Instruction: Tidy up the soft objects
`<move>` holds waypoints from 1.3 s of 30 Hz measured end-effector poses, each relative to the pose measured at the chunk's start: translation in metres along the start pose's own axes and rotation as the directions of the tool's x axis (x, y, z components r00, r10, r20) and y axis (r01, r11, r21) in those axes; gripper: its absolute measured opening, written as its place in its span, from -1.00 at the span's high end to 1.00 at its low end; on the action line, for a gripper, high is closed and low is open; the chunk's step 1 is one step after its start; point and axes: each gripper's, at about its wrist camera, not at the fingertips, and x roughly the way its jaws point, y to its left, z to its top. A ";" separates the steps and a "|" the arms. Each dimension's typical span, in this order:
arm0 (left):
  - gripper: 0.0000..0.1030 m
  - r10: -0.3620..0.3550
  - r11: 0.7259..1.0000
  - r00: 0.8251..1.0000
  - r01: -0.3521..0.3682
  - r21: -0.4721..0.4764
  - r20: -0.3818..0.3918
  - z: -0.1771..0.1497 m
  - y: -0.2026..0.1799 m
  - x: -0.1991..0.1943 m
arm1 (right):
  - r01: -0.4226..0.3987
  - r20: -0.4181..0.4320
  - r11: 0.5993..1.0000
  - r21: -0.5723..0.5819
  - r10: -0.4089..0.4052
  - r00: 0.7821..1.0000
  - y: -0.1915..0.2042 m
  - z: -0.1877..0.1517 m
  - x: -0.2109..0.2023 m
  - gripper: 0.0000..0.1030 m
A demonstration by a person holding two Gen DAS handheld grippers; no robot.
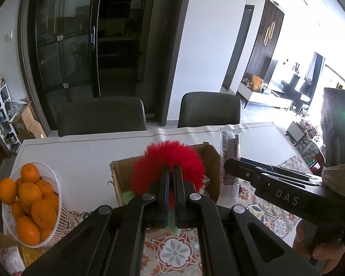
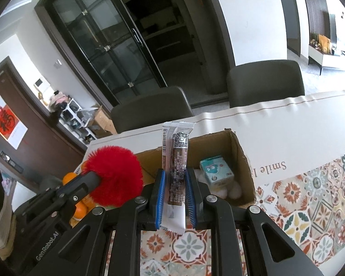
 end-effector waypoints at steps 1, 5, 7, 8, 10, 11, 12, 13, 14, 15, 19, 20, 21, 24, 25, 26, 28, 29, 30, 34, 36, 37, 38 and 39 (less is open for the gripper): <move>0.90 0.002 1.000 1.000 -0.002 -0.003 -0.006 0.001 0.001 0.005 | 0.000 -0.007 1.000 0.003 0.000 1.000 -0.002 0.002 0.005 0.63; 0.90 0.008 1.000 0.999 -0.009 -0.013 -0.034 0.001 0.009 0.025 | -0.007 -0.033 1.000 0.017 0.008 0.999 -0.008 0.006 0.024 0.63; 0.88 0.011 1.000 0.998 -0.011 -0.011 -0.057 0.000 0.011 0.036 | -0.007 -0.048 1.000 0.025 0.008 0.999 -0.012 0.008 0.035 0.58; 0.88 0.013 1.000 0.998 -0.014 -0.013 -0.068 0.000 0.012 0.040 | -0.006 -0.058 1.000 0.023 0.007 0.998 -0.013 0.009 0.042 0.54; 0.85 0.032 0.999 0.997 -0.033 -0.018 -0.075 -0.001 0.015 0.046 | -0.001 -0.063 0.999 0.037 0.003 0.998 -0.016 0.011 0.048 0.39; 0.82 0.036 0.999 0.996 -0.038 -0.020 -0.076 -0.002 0.016 0.048 | 0.008 -0.067 0.999 0.052 -0.004 0.998 -0.019 0.012 0.053 0.30; 0.81 0.040 0.999 0.996 -0.042 -0.025 -0.076 -0.003 0.018 0.049 | 0.019 -0.080 0.998 0.056 -0.015 0.997 -0.021 0.012 0.056 0.29; 0.80 0.047 0.998 0.996 -0.049 -0.029 -0.079 -0.004 0.019 0.049 | 0.030 -0.088 0.998 0.055 -0.025 0.996 -0.022 0.013 0.058 0.29; 0.79 0.057 0.998 0.995 -0.059 -0.033 -0.080 -0.006 0.020 0.049 | 0.042 -0.095 0.998 0.050 -0.037 0.995 -0.021 0.013 0.060 0.29; 0.78 0.064 0.997 0.995 -0.068 -0.040 -0.078 -0.009 0.021 0.047 | 0.056 -0.098 0.998 0.042 -0.052 0.994 -0.021 0.012 0.062 0.29; 0.54 0.090 0.994 0.993 -0.093 -0.051 -0.071 -0.017 0.022 0.035 | 0.109 -0.078 0.994 0.012 -0.107 0.991 -0.019 0.008 0.054 0.29; 0.53 0.098 0.993 0.993 -0.102 -0.056 -0.065 -0.020 0.021 0.029 | 0.120 -0.067 0.993 0.000 -0.119 0.991 -0.018 0.007 0.049 0.29; 0.51 0.105 0.992 0.993 -0.108 -0.060 -0.062 -0.021 0.021 0.025 | 0.137 -0.054 0.990 -0.017 -0.137 0.989 -0.015 0.004 0.043 0.29; 0.38 0.112 0.991 0.993 -0.115 -0.068 -0.042 -0.029 0.020 0.006 | 0.162 -0.023 0.986 -0.043 -0.163 0.986 -0.008 -0.002 0.026 0.27; 0.33 0.119 0.990 0.992 -0.121 -0.068 -0.032 -0.032 0.019 -0.002 | 0.168 -0.016 0.984 -0.052 -0.169 0.985 -0.006 -0.004 0.022 0.23; 0.29 0.128 0.989 0.992 -0.129 -0.067 -0.025 -0.034 0.018 -0.008 | 0.175 -0.007 0.982 -0.063 -0.176 0.984 -0.003 -0.007 0.016 0.20; 0.23 0.139 0.988 0.990 -0.139 -0.066 -0.003 -0.040 0.015 -0.023 | 0.185 0.010 0.980 -0.078 -0.184 0.983 0.004 -0.012 0.003 0.17; 0.14 0.143 0.988 0.990 -0.143 -0.067 0.004 -0.041 0.014 -0.029 | 0.186 0.024 0.978 -0.091 -0.184 0.983 0.008 -0.018 -0.006 0.14; 0.10 0.149 0.987 0.989 -0.148 -0.066 0.012 -0.044 0.013 -0.037 | 0.188 0.031 0.977 -0.097 -0.186 0.982 0.010 -0.019 -0.009 0.12; -0.08 0.184 0.982 0.982 -0.181 -0.044 0.054 -0.059 0.007 -0.067 | 0.197 0.069 0.974 -0.114 -0.190 0.979 0.018 -0.034 -0.037 -0.10; -0.21 0.201 0.979 0.976 -0.198 -0.043 0.081 -0.068 0.005 -0.085 | 0.203 0.090 0.972 -0.119 -0.193 0.977 0.022 -0.042 -0.050 -0.11; -0.31 0.208 0.978 0.974 -0.205 -0.043 0.091 -0.071 0.003 -0.091 | 0.206 0.099 0.971 -0.123 -0.194 0.976 0.023 -0.047 -0.056 -0.14; -0.38 0.215 0.976 0.971 -0.212 -0.039 0.101 -0.075 0.002 -0.098 | 0.213 0.112 0.969 -0.126 -0.199 0.974 0.026 -0.054 -0.065 -0.20; -0.42 0.223 0.975 0.968 -0.221 -0.031 0.113 -0.079 0.001 -0.105 | 0.218 0.117 0.968 -0.126 -0.203 0.972 0.027 -0.057 -0.069 -0.22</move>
